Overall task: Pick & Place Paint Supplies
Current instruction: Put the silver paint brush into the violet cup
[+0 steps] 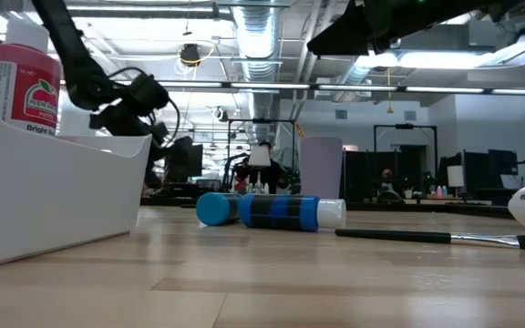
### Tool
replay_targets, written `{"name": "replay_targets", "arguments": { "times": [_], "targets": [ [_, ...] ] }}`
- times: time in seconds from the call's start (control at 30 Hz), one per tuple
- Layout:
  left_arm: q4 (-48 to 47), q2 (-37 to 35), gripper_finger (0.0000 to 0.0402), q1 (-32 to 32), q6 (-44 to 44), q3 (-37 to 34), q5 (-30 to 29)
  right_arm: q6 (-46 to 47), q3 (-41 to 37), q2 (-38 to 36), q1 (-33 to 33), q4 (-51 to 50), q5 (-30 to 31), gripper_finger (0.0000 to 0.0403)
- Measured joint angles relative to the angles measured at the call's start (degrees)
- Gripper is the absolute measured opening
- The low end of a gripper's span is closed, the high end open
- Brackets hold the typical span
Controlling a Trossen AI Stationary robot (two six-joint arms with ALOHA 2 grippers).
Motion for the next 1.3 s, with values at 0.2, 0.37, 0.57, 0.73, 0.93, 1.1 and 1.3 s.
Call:
{"name": "replay_targets", "arguments": {
  "times": [0.2, 0.37, 0.57, 0.73, 0.93, 1.1, 1.3],
  "targets": [
    [0.1, 4.5, 0.0298, -0.4, 0.1, 5.7, 3.5, 0.0, 0.0, 0.0, 0.0, -0.1, 0.0, 0.0138],
    [-2.8, 7.4, 0.0298, -0.3, 0.5, 9.7, 3.7, 0.0, 0.0, 0.0, 0.1, -0.1, 0.0, 0.0135],
    [-9.3, 12.2, 0.0298, -0.3, 1.9, 14.0, 4.7, 0.0, 0.0, 0.0, 0.2, -0.2, 0.0, 0.0134],
    [-10.4, 12.8, 0.0298, -1.0, 2.6, 16.1, 5.0, -0.1, 0.0, 0.0, 0.2, -0.2, 0.0, 0.0134],
    [-11.8, 12.9, 0.0298, -0.9, 3.7, 16.1, 6.3, -0.1, 0.0, 0.0, 0.2, -0.2, 0.0, 0.0133],
    [-15.9, 12.9, 0.0298, -0.9, 4.1, 17.5, 7.2, -0.1, 0.0, 0.0, 0.2, -0.1, 0.0, 0.0136],
    [-21.6, 14.5, 0.0298, -0.2, 5.4, 20.9, 9.4, 0.2, 0.0, 0.0, 0.2, 0.2, 0.0, 0.0136]
  ]
}}
